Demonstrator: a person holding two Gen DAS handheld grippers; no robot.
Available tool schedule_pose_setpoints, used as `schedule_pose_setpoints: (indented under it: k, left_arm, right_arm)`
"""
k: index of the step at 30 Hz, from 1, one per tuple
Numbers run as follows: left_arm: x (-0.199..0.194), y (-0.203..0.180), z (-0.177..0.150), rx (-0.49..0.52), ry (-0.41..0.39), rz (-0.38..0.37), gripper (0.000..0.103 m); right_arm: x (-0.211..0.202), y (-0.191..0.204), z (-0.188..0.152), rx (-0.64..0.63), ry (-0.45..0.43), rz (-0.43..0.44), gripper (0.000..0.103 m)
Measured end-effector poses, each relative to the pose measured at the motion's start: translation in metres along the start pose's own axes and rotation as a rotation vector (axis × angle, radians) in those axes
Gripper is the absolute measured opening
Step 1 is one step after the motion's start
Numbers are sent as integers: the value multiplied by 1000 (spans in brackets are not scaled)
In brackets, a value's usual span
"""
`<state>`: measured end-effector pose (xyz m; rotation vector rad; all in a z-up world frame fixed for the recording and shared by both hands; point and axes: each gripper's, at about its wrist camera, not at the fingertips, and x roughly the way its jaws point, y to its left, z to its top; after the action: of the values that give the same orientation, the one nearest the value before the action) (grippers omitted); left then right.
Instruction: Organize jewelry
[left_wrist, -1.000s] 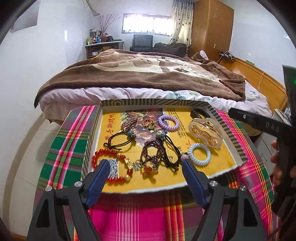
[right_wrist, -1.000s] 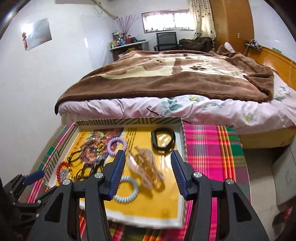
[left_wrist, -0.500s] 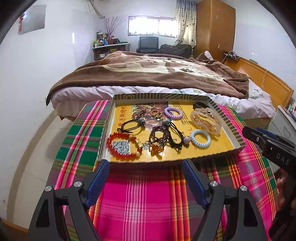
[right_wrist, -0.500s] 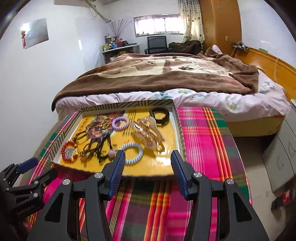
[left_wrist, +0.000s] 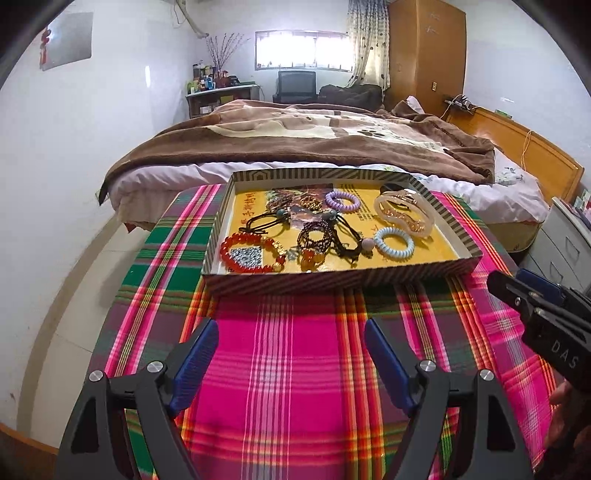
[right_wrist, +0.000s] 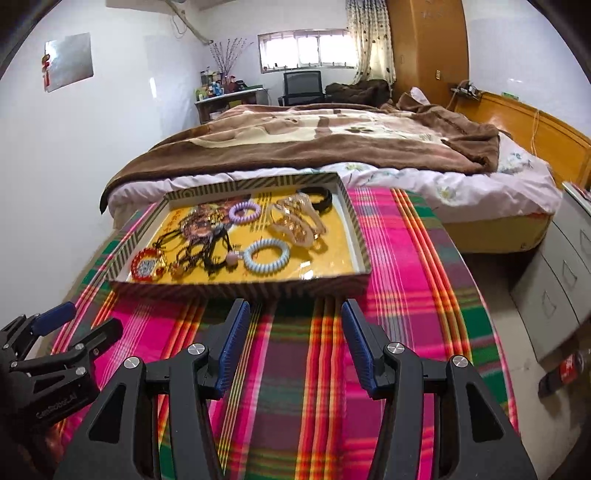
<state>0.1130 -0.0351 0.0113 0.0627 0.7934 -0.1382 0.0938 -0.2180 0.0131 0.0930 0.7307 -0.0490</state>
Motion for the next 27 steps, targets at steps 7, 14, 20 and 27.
schedule_pose_setpoints:
  k: [7, 14, 20, 27]
  left_arm:
    - [-9, -1, -8, -5, -3, 13, 81]
    - [-16, -2, -11, -19, -23, 0, 81]
    - [-20, -2, -12, -21, -37, -1, 81]
    - [-21, -4, -12, -13, -39, 5, 81]
  right_arm:
    - [-8, 4, -17, 10, 14, 21, 52]
    - [-12, 9, -20, 10, 7, 27, 52]
    - [-14, 13, -20, 13, -1, 31, 52]
    - [-16, 12, -21, 18, -7, 31, 52]
